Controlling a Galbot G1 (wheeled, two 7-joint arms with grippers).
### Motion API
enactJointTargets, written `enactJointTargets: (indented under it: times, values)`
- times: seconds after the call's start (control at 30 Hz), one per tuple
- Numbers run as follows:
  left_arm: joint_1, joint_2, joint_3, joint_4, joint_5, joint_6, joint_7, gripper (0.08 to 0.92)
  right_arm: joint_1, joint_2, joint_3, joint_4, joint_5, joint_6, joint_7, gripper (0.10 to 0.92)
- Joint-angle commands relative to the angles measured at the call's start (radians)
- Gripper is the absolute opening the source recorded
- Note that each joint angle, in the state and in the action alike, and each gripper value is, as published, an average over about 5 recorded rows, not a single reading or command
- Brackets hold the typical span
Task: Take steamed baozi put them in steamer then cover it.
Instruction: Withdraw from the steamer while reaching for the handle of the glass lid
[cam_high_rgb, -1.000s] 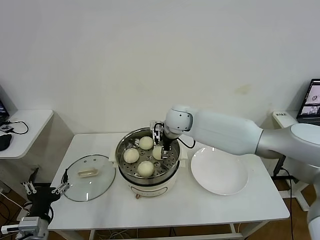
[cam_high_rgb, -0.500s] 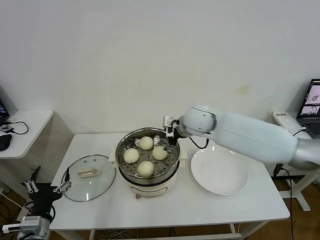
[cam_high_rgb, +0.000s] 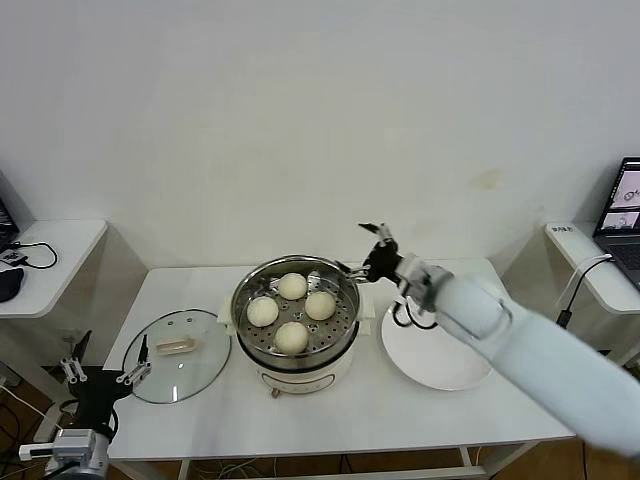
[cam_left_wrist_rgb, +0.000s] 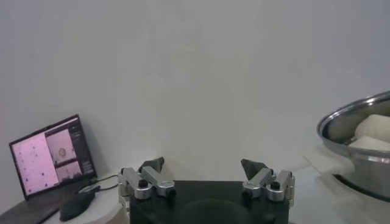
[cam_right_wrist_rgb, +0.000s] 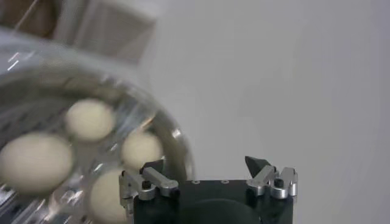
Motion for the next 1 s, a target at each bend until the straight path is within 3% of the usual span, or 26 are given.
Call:
enactJointTargets:
  times: [0.03, 0.3, 0.57, 1.0]
  values:
    - [-0.033, 0.016, 0.028, 0.059, 0.104, -0.010, 0.001, 0.823, -0.790, 0.240, 0.851, 0.127, -0.187, 0.357, 0.022, 0.823]
    - [-0.070, 0.097, 0.003, 0.171, 0.600, -0.073, 0.019, 0.823, -0.993, 0.560, 1.125, 0.241, -0.085, 0.323, -0.084, 0.823]
    - [-0.075, 0.163, 0.003, 0.298, 1.129, -0.217, 0.047, 0.823, -1.094, 0.659, 1.226, 0.268, -0.115, 0.319, -0.093, 0.823]
    - [-0.249, 0.179, 0.153, 0.481, 1.284, -0.224, 0.081, 0.823, -1.097, 0.735, 1.217, 0.288, -0.125, 0.312, -0.084, 0.823]
